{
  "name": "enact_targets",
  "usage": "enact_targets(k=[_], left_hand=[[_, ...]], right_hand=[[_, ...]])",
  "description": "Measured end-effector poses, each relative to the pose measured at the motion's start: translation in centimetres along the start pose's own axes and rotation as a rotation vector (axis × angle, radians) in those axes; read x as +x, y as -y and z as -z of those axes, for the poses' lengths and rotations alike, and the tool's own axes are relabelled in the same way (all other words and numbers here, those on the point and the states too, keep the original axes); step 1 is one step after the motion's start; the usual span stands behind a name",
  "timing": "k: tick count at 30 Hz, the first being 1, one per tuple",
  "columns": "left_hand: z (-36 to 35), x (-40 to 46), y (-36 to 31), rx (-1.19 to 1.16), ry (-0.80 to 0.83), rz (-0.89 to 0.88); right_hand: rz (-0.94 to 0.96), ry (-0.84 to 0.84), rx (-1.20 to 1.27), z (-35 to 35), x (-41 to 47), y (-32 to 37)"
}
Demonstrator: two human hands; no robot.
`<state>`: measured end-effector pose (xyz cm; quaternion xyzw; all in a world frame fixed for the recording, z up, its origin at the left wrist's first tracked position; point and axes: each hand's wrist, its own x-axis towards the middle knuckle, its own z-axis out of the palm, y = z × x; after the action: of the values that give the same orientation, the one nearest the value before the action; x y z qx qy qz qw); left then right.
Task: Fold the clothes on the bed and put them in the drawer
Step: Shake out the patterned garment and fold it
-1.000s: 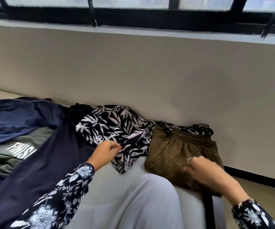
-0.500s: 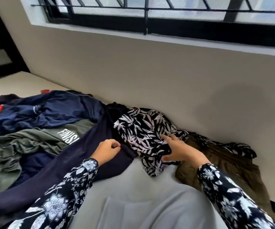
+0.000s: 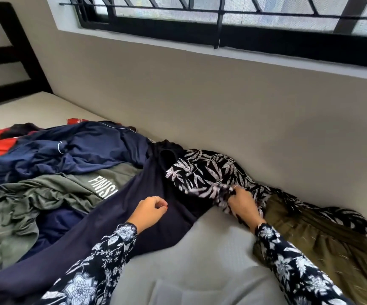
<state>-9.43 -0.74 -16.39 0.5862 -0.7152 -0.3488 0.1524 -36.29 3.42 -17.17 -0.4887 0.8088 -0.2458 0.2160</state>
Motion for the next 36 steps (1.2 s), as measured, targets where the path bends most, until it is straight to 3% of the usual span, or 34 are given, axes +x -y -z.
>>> enact_targets(k=[3, 6, 19, 24, 32, 36], left_hand=[[0.7, 0.0, 0.2, -0.027, -0.009, 0.006], [1.6, -0.7, 0.9, -0.049, -0.022, 0.015], [9.4, -4.6, 2.7, -0.193, -0.138, -0.006], [13.2, -7.0, 4.6, -0.269, -0.203, 0.023], [21.6, -9.9, 6.4, -0.417, -0.405, -0.052], [24.4, -10.7, 5.4, -0.414, -0.561, -0.180]], right_hand=[[-0.099, -0.129, 0.441, 2.9, 2.1, 2.1], [-0.081, -0.129, 0.715, 6.0, 3.3, 5.1], [0.450, 0.027, 0.760, 16.7, -1.5, 26.2], [0.567, 0.089, 0.971, 17.6, -5.8, 34.9], [0.898, 0.305, 1.097, 18.3, -14.0, 45.7], [0.922, 0.355, 1.197, 18.7, -16.5, 46.8]])
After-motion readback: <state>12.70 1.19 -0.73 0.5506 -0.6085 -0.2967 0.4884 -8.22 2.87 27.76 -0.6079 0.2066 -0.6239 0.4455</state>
